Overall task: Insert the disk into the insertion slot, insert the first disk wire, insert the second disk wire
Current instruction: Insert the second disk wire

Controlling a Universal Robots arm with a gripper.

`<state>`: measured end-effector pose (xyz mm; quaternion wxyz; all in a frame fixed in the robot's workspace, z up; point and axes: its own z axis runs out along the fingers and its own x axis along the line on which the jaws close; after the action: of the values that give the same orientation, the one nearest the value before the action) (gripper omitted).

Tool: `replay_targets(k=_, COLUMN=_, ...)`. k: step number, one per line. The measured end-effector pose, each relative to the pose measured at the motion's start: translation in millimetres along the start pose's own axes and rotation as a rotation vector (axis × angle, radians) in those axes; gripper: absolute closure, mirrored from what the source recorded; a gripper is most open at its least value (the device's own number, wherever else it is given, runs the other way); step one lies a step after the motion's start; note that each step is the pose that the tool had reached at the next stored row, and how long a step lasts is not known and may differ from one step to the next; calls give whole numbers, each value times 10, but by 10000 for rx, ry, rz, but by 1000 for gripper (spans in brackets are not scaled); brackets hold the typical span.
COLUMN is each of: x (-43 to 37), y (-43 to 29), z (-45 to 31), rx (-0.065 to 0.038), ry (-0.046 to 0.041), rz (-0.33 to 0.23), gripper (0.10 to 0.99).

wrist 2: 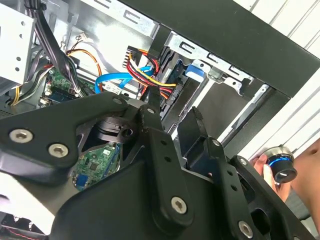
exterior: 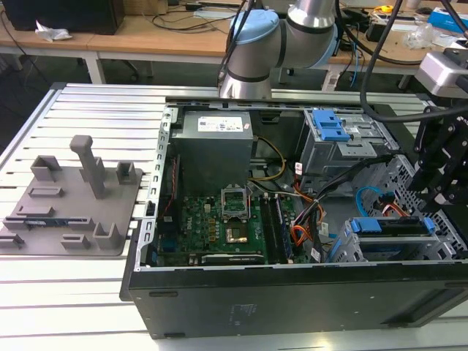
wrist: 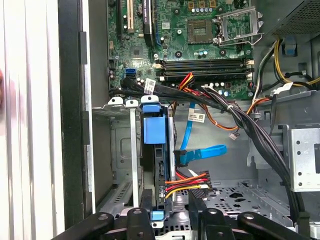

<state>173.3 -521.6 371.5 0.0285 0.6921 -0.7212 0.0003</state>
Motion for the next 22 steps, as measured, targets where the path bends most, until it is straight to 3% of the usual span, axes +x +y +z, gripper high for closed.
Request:
replay_targets(k=10, x=-4, y=0, z=-3, rx=0, ry=1, rz=0, gripper=663)
replay_targets(k=13, x=-124, y=8, z=-6, rx=12, ry=264, rz=8, gripper=663)
replay_targets(k=15, x=-205, y=22, z=3, rx=32, ry=591, rz=-29, gripper=663)
replay_targets(k=16, x=-242, y=28, z=14, rx=53, ry=675, rz=-85, gripper=663)
replay_targets(k=17, x=-275, y=39, z=21, rx=133, ry=690, rz=-94, gripper=663)
replay_targets(k=18, x=-293, y=63, z=24, rx=385, ry=678, rz=-76, gripper=663)
replay_targets(k=19, x=-299, y=75, z=24, rx=501, ry=676, rz=-68, gripper=663)
replay_targets(k=20, x=-303, y=100, z=26, rx=679, ry=669, rz=-54, gripper=663)
replay_targets(k=21, x=-301, y=142, z=31, rx=791, ry=668, rz=-45, gripper=663)
replay_targets(k=22, x=-300, y=176, z=33, rx=830, ry=672, rz=-43, gripper=663)
